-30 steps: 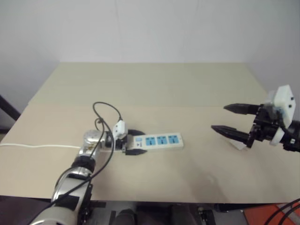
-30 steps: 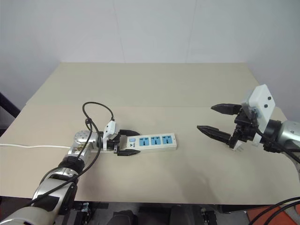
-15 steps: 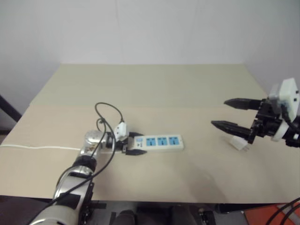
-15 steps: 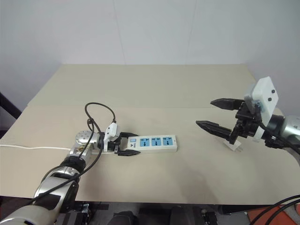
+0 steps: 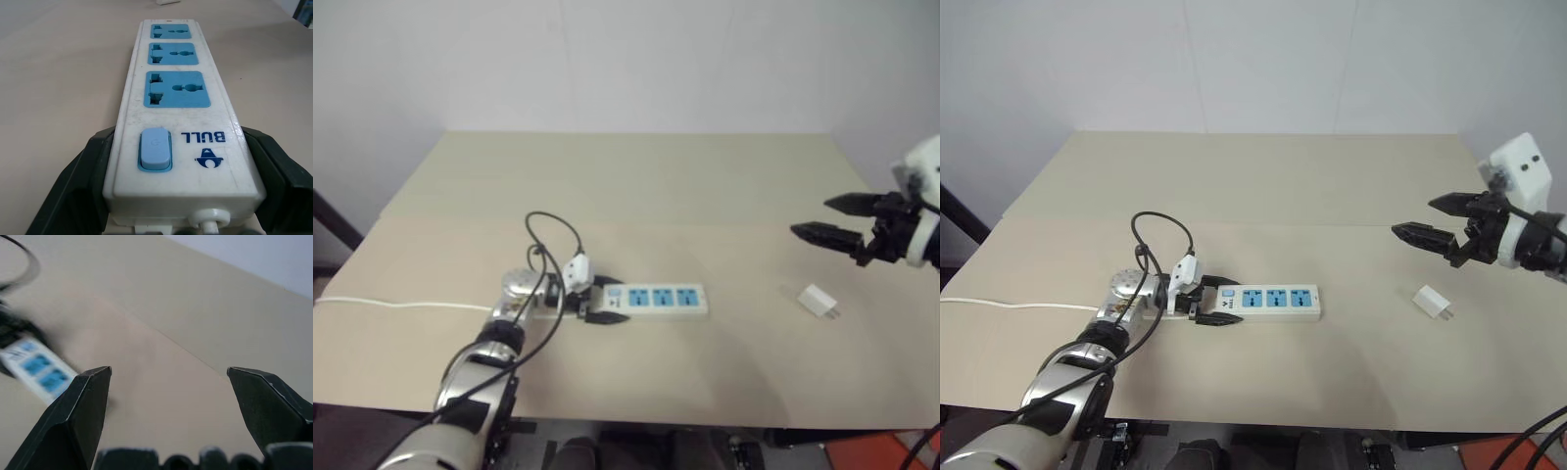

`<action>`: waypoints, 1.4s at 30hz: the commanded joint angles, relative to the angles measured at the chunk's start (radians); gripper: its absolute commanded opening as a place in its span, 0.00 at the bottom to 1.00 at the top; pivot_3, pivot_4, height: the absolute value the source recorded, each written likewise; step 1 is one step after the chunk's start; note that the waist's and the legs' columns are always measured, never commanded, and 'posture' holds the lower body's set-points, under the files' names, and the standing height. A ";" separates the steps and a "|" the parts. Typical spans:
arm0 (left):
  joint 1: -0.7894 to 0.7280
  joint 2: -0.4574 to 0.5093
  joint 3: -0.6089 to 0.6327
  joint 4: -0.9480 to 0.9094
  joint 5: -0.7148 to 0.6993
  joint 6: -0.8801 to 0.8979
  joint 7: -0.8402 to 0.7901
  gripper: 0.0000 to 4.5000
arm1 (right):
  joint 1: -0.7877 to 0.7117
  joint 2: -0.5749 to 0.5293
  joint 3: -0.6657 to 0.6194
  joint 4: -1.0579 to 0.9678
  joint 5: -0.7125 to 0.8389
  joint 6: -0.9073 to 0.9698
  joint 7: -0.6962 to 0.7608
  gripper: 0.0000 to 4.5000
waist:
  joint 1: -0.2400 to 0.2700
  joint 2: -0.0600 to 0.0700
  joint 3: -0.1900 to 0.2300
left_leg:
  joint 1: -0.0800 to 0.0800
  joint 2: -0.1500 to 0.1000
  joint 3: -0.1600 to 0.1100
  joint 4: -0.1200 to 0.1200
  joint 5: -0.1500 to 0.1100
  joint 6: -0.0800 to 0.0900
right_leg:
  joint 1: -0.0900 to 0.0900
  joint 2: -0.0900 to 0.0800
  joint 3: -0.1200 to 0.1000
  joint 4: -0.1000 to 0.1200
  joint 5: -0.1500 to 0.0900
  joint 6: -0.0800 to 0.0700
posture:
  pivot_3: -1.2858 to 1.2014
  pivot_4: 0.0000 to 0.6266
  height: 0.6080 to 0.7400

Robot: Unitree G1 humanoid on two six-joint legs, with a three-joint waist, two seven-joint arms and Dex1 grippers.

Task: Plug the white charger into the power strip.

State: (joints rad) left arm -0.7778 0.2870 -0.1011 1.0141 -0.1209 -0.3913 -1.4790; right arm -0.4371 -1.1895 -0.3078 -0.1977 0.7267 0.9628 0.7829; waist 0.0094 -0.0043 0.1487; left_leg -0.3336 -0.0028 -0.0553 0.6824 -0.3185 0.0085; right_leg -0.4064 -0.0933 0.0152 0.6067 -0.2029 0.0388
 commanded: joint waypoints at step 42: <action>0.112 -0.005 -0.042 -0.195 0.020 0.082 0.090 0.73 | -0.557 0.230 0.861 0.869 -0.851 -0.204 0.549 1.00 | -0.027 0.005 -0.003 | -0.005 -0.001 0.003 0.000 0.001 -0.002 | -0.011 0.000 0.002 0.004 0.000 0.000 | 0.52 0.24 1.00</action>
State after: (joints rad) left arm -0.6876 0.2729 -0.1308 0.8203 -0.1073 -0.3215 -1.3921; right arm -0.9943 -0.9595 0.5879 0.6639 -0.1062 0.7822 1.3418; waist -0.0174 0.0002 0.1461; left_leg -0.3381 -0.0033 -0.0526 0.6829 -0.3176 0.0069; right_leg -0.4177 -0.0935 0.0175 0.6107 -0.2026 0.0389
